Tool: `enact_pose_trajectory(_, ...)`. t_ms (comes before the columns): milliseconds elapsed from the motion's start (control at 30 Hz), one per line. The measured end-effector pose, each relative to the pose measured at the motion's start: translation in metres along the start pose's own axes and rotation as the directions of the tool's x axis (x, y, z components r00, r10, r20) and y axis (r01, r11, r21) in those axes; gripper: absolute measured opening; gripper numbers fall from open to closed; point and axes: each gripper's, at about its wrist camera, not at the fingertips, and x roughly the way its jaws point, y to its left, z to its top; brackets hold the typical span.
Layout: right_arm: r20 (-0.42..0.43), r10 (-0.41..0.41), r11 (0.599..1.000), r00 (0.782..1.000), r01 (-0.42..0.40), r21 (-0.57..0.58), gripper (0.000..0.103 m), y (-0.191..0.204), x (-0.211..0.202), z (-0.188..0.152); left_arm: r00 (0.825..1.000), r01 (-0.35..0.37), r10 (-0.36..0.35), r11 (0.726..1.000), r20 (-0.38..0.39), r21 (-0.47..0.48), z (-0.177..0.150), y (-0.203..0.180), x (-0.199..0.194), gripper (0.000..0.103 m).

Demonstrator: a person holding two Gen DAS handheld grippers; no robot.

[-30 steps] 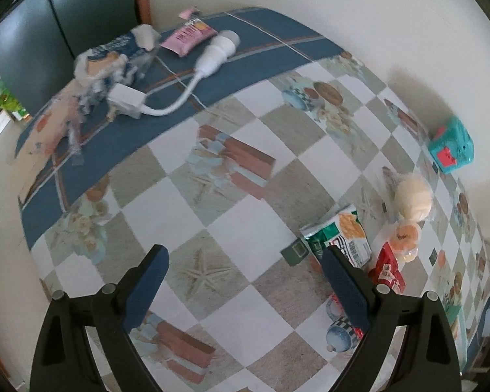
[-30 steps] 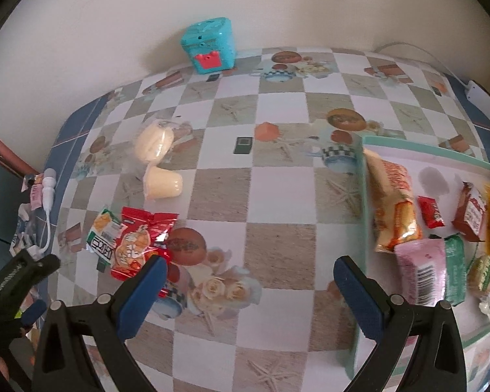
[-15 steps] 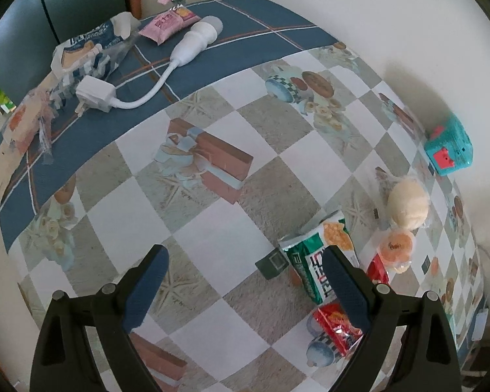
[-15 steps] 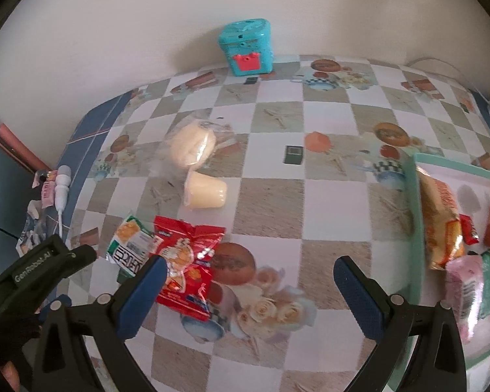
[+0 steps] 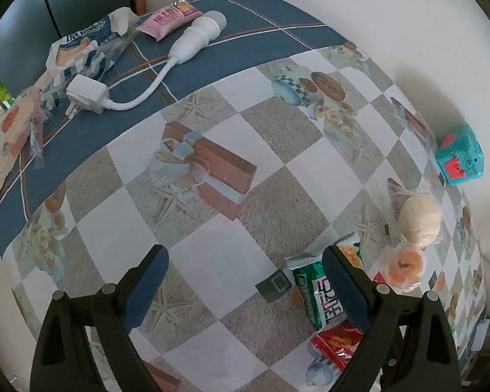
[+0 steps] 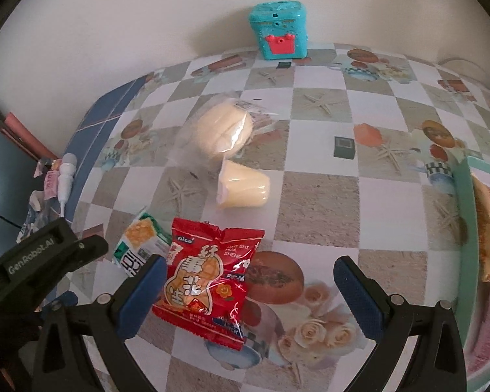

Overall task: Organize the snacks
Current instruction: 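Grasp the green cracker pack with the left gripper while the right grasps the red peanut bag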

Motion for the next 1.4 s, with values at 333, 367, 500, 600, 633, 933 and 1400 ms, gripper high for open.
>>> enact_pose_trajectory(333, -0.013, 0.009, 1.000, 1.000, -0.010, -0.025, 0.103, 0.006, 0.003, -0.001, 1.000, -0.010, 0.010, 1.000, 0.008, 0.002, 0.002, -0.003, -0.001, 0.095)
enact_pose_trajectory(367, -0.017, 0.004, 1.000, 1.000, -0.004, -0.022, 0.103, 0.004, 0.004, -0.002, 1.000, -0.011, 0.011, 1.000, 0.009, 0.003, 0.001, -0.003, -0.002, 0.095)
enact_pose_trajectory(500, -0.020, -0.029, 1.000, 0.999, 0.029, 0.006, 0.103, -0.007, 0.004, 0.002, 1.000, -0.007, 0.007, 1.000, 0.009, 0.009, 0.001, -0.004, -0.002, 0.095)
enact_pose_trajectory(600, -0.014, -0.058, 0.998, 0.998, 0.059, 0.025, 0.103, -0.019, 0.001, 0.006, 1.000, 0.011, -0.011, 1.000, 0.002, 0.018, -0.001, -0.008, -0.001, 0.095)
enact_pose_trajectory(633, -0.017, -0.059, 0.998, 0.998, 0.060, 0.033, 0.103, -0.023, 0.001, 0.007, 1.000, 0.023, -0.023, 0.999, -0.002, 0.022, -0.002, -0.010, 0.000, 0.095)
enact_pose_trajectory(933, -0.041, -0.122, 0.988, 0.992, 0.125, 0.092, 0.103, -0.058, 0.004, 0.012, 0.998, 0.061, -0.058, 0.993, -0.031, 0.103, -0.013, -0.038, 0.010, 0.095)
enact_pose_trajectory(1400, -0.076, -0.140, 0.988, 0.987, 0.144, 0.056, 0.103, -0.051, 0.016, 0.008, 0.999, 0.044, -0.038, 0.984, -0.036, 0.173, -0.023, -0.058, 0.023, 0.095)
